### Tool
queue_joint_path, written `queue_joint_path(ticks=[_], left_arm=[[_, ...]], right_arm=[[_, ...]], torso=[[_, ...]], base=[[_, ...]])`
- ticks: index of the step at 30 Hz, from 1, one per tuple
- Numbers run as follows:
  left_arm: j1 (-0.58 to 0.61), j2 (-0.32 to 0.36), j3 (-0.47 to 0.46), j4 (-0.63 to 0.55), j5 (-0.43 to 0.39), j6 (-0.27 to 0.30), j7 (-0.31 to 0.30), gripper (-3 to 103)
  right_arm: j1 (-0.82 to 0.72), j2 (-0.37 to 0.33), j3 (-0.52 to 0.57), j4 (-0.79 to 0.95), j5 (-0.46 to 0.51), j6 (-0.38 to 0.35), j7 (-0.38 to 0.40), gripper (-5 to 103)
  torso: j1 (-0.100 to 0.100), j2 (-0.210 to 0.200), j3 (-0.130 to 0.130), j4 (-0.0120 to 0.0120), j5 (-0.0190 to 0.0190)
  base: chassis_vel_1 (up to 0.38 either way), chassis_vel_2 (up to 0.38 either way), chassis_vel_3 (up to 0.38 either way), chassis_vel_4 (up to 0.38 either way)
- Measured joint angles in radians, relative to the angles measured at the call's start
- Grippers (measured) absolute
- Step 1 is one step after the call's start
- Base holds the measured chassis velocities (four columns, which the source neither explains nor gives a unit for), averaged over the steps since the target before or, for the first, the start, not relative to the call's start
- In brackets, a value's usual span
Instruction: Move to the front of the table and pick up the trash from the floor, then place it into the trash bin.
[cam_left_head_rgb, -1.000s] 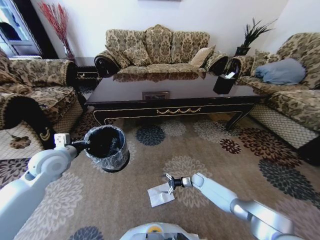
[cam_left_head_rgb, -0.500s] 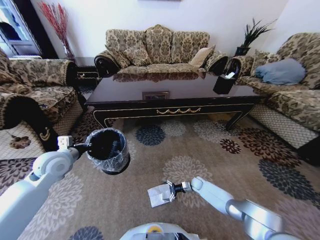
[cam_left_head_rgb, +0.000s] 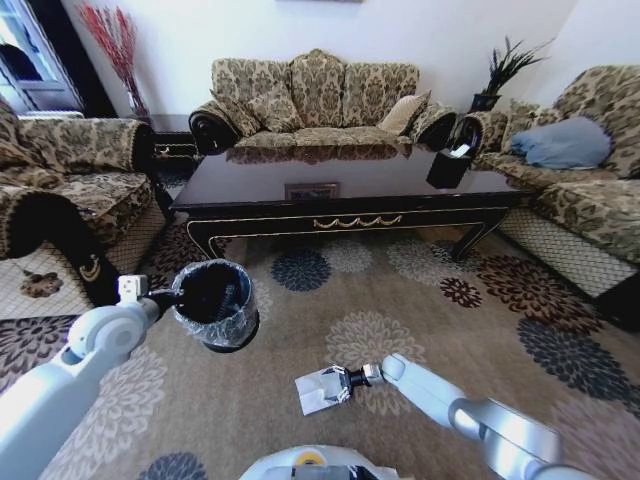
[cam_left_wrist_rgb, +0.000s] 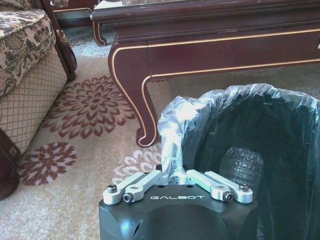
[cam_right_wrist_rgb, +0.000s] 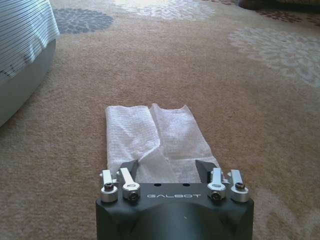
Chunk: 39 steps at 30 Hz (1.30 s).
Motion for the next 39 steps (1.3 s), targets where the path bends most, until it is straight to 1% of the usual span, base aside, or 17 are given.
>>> queue_joint_path(ticks=[1,2,4,6,9,11,15,16,18,19,25,30,33,34,35,38,39], left_arm=[[0.0,0.0,0.0,0.0,0.001,0.0,0.0,3],[0.0,0.0,0.0,0.0,0.001,0.0,0.0,3],[0.0,0.001,0.0,-0.001,0.001,-0.001,0.0,3],[0.0,0.001,0.0,-0.001,0.001,-0.002,0.0,3],[0.002,0.001,0.0,-0.001,0.002,-0.002,-0.001,3],[0.002,0.001,-0.001,-0.001,0.003,-0.002,-0.001,3],[0.004,0.003,-0.002,-0.001,0.006,-0.004,-0.001,3],[0.004,0.003,-0.002,-0.001,0.006,-0.004,-0.001,3],[0.007,0.003,-0.003,-0.001,0.008,-0.005,-0.001,3],[0.008,0.003,-0.003,-0.001,0.009,-0.005,-0.001,3],[0.009,0.0,0.002,-0.003,0.014,-0.006,-0.003,3],[0.016,-0.003,0.008,-0.006,0.02,-0.006,-0.003,3],[0.024,-0.01,0.021,-0.01,0.028,-0.007,-0.005,3],[0.024,-0.01,0.021,-0.01,0.028,-0.007,-0.005,3],[0.027,-0.013,0.027,-0.012,0.03,-0.007,-0.007,3],[0.034,-0.025,0.047,-0.021,0.038,-0.007,-0.01,3],[0.037,-0.029,0.057,-0.026,0.042,-0.007,-0.012,3]], right_arm=[[-0.001,-0.003,0.001,0.002,-0.001,0.002,-0.003,63],[-0.001,-0.003,0.001,0.002,-0.001,0.002,-0.003,63],[-0.003,-0.013,0.002,0.006,-0.002,0.007,-0.011,52],[-0.004,-0.015,0.002,0.007,-0.002,0.008,-0.012,52],[-0.008,-0.029,0.003,0.01,-0.004,0.017,-0.025,35],[-0.008,-0.03,0.004,0.011,-0.005,0.018,-0.027,35],[-0.014,-0.044,0.013,0.02,-0.009,0.029,-0.035,14],[-0.014,-0.044,0.013,0.02,-0.009,0.029,-0.035,14],[-0.016,-0.054,0.017,0.031,-0.01,0.034,-0.035,3],[-0.016,-0.057,0.02,0.035,-0.01,0.035,-0.035,2],[-0.019,-0.078,0.036,0.066,-0.005,0.041,-0.035,0],[-0.021,-0.112,0.091,0.139,0.035,0.038,-0.015,0],[-0.017,-0.145,0.144,0.236,0.103,0.013,0.039,0],[-0.017,-0.145,0.144,0.236,0.103,0.013,0.039,0],[-0.016,-0.156,0.159,0.269,0.123,0.003,0.058,0],[-0.018,-0.18,0.21,0.367,0.182,-0.02,0.12,0],[-0.019,-0.191,0.227,0.412,0.21,-0.03,0.156,0]], torso=[[0.0,0.0,0.0,0.0,0.0],[0.0,0.0,0.0,0.0,0.0],[0.0,0.0,0.0,-0.0001,0.0001],[0.0,0.0,0.0,-0.0001,0.0001],[0.0,0.0,0.0,-0.0001,0.0],[0.0,0.0,0.0,-0.0001,0.0001],[0.0,0.0,0.0,-0.0001,0.0001],[0.0,0.0,0.0,-0.0001,0.0001],[0.0,0.0,0.0,-0.0001,0.0001],[0.0,0.0,0.0,-0.0001,0.0],[0.0,0.0,0.0,-0.0001,0.0001],[0.0,0.0,0.0,-0.0001,0.0002],[0.0,0.0,0.0,0.0,0.0002],[0.0,0.0,0.0,0.0,0.0002],[0.0,0.0,0.0,0.0,0.0001],[0.0,0.0,0.0,0.0,0.0],[0.0,0.0,0.0,-0.0001,0.0]], base=[[0.0,0.0,0.0,0.0],[0.0,0.0,0.0,0.0],[0.0,0.0,0.0,0.0],[0.0,0.0,0.0,0.0],[0.0,0.0,0.0,0.0],[0.0,0.0,0.0,0.0],[0.0,0.0,0.0,0.0],[0.0,0.0,0.0,0.0],[0.0,0.0,0.0,0.0],[0.0,0.0,0.0,0.0],[0.0,0.0,0.0,0.0],[0.0,0.0,0.0,0.0],[0.0,0.0,0.0,0.0],[0.0,0.0,0.0,0.0],[0.0,0.0,0.0,0.0],[0.0,0.0,0.0,0.0],[0.0,0.0,0.0,0.0]])
